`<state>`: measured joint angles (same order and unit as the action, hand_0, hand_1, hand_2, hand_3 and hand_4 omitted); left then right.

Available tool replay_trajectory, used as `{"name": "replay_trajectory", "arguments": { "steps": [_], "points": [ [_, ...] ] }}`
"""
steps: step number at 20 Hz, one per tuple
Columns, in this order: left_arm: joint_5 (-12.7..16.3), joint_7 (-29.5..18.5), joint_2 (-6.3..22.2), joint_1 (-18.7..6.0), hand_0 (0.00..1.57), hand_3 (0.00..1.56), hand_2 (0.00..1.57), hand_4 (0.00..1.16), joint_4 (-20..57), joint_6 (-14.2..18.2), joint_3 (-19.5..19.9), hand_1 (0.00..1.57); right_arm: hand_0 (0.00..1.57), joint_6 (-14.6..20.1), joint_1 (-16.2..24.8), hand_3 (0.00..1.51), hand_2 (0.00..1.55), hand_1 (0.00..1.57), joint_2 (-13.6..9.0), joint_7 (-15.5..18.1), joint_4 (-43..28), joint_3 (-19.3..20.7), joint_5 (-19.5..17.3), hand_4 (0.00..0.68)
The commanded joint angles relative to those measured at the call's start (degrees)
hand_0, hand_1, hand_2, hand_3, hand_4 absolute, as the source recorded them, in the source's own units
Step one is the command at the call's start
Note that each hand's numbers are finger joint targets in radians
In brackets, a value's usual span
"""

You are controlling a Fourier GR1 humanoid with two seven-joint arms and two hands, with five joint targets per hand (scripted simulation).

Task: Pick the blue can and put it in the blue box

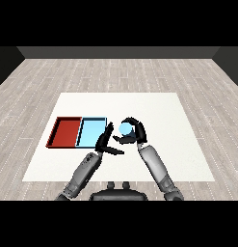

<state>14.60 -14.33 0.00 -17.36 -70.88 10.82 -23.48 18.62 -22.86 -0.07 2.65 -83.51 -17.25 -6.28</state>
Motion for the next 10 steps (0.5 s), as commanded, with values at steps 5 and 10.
{"name": "replay_trajectory", "arguments": {
  "steps": [5, 10],
  "points": [
    [4.11, -0.78, 0.00, -3.99, 0.00, 0.00, 0.00, 0.00, 3.81, 3.90, -3.14, 0.00, 1.48, -1.37, -1.13, 1.39, 1.46, 1.48, 0.06, -0.28, -0.23, 0.95, -0.57, 0.612],
    [1.09, -2.04, 0.13, -1.95, 0.00, 0.00, 0.00, 0.00, 3.97, -1.29, 1.25, 0.00, 1.48, 4.92, -5.17, 1.41, 1.47, 1.48, 0.06, -1.01, 1.91, -7.63, 1.70, 0.610]
  ]
}}
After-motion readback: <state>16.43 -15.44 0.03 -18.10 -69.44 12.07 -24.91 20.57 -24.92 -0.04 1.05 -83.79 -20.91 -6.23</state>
